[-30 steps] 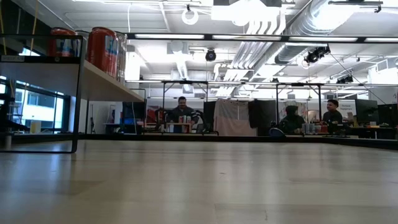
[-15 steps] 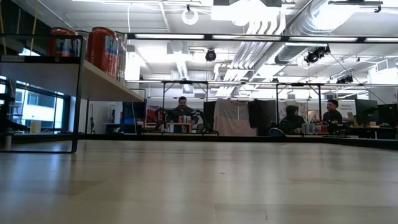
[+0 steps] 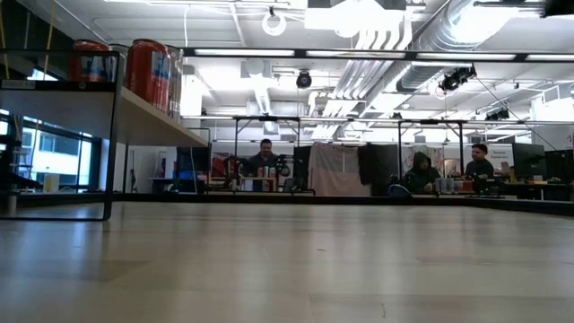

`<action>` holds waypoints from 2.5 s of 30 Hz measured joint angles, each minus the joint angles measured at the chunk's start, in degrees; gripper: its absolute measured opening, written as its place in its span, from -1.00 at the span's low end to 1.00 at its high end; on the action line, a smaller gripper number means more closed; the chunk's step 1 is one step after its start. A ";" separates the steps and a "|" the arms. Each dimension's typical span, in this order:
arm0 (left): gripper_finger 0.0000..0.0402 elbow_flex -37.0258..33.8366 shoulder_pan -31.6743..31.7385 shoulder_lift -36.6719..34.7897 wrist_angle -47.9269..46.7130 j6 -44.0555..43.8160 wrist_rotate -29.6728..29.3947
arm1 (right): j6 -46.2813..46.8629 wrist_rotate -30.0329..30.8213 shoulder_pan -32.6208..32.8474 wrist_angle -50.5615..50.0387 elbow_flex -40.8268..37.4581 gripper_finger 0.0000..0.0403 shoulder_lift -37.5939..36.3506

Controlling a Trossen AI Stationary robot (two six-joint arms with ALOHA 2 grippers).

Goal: Place canned beverage on shelf
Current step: Put the white yellow soda can on the shelf aligned with the other white yellow soda can

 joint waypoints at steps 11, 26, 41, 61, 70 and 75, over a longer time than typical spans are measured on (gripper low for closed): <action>0.54 0.04 0.00 -1.49 -3.04 -2.52 -1.43 | -39.98 4.62 -21.91 -0.65 6.05 0.29 -0.03; 0.54 0.04 2.63 -1.56 0.33 -12.77 -10.78 | -100.51 4.70 -48.31 -1.28 26.80 0.29 23.70; 0.54 0.04 12.36 -1.74 1.52 -7.81 -2.71 | -110.66 -4.07 -55.43 -0.36 35.73 0.29 30.24; 0.54 0.00 16.96 -7.28 -7.59 -0.73 5.35 | -108.36 11.75 -48.24 -15.41 35.68 0.29 32.83; 0.54 0.00 16.96 -7.49 -7.48 -0.25 5.35 | -108.14 8.67 -47.82 -14.99 35.70 0.29 35.33; 0.54 0.00 16.96 -7.22 -7.53 -0.65 5.33 | -108.14 9.66 -48.25 -14.30 35.70 0.29 36.22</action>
